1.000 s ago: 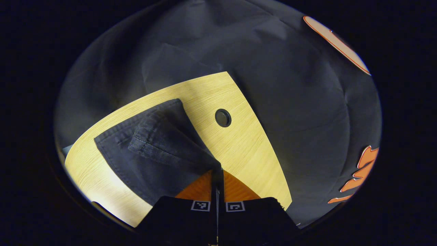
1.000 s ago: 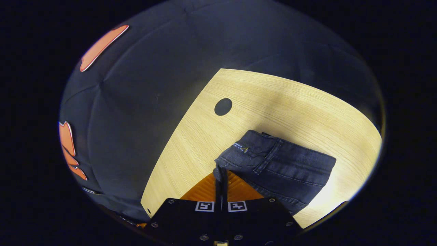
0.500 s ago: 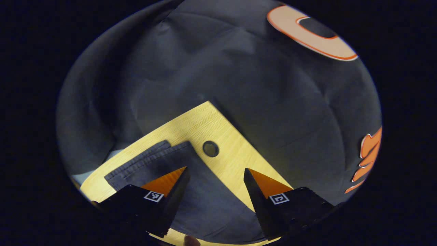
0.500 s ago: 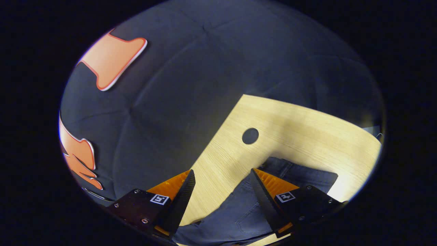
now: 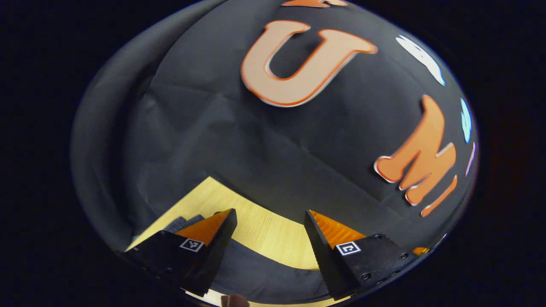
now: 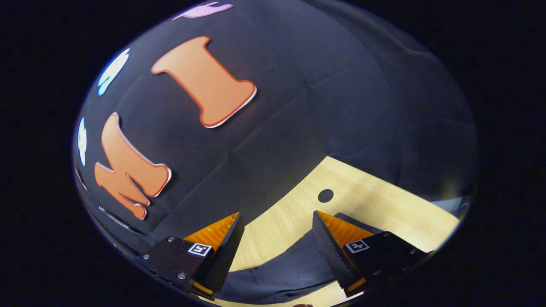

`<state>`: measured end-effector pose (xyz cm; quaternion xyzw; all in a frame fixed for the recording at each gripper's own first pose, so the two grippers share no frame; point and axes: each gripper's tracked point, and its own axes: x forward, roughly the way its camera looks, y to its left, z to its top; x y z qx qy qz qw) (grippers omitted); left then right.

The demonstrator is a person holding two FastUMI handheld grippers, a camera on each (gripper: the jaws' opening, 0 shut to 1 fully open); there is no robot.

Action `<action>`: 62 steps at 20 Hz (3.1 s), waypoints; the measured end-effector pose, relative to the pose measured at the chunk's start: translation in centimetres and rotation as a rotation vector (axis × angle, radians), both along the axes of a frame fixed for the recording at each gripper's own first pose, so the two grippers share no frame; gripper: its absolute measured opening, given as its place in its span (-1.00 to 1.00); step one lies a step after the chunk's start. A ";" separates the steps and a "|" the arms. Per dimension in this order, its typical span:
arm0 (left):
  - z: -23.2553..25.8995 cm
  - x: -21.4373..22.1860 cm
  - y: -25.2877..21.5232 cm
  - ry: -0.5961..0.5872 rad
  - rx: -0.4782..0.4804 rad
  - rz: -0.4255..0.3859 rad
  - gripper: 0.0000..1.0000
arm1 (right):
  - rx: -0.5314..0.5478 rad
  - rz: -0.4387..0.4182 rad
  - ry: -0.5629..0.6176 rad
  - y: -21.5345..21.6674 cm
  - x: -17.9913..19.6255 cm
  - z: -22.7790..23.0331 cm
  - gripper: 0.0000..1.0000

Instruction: Grasp the waist and the cuffs of the jeans and fold them to make the two legs overlap; first hold the waist and fold one-third of the jeans toward the cuffs, then hold the cuffs and fold the remaining one-third in the same direction to finish folding.

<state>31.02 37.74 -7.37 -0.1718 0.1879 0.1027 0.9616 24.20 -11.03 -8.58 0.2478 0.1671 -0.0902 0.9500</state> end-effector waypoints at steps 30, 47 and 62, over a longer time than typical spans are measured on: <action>2.0 -15.4 -18.2 -0.172 0.314 -0.063 0.91 | 0.317 -0.143 0.304 -12.4 -6.6 -21.8 0.96; -1.8 -17.2 -16.8 -0.108 0.209 0.080 0.92 | 0.340 -0.189 0.309 -12.6 -0.6 -25.4 -0.61; 1.6 -18.5 -8.4 -0.128 0.225 0.070 0.92 | -0.044 -0.057 0.103 -4.1 -2.0 -8.4 -1.00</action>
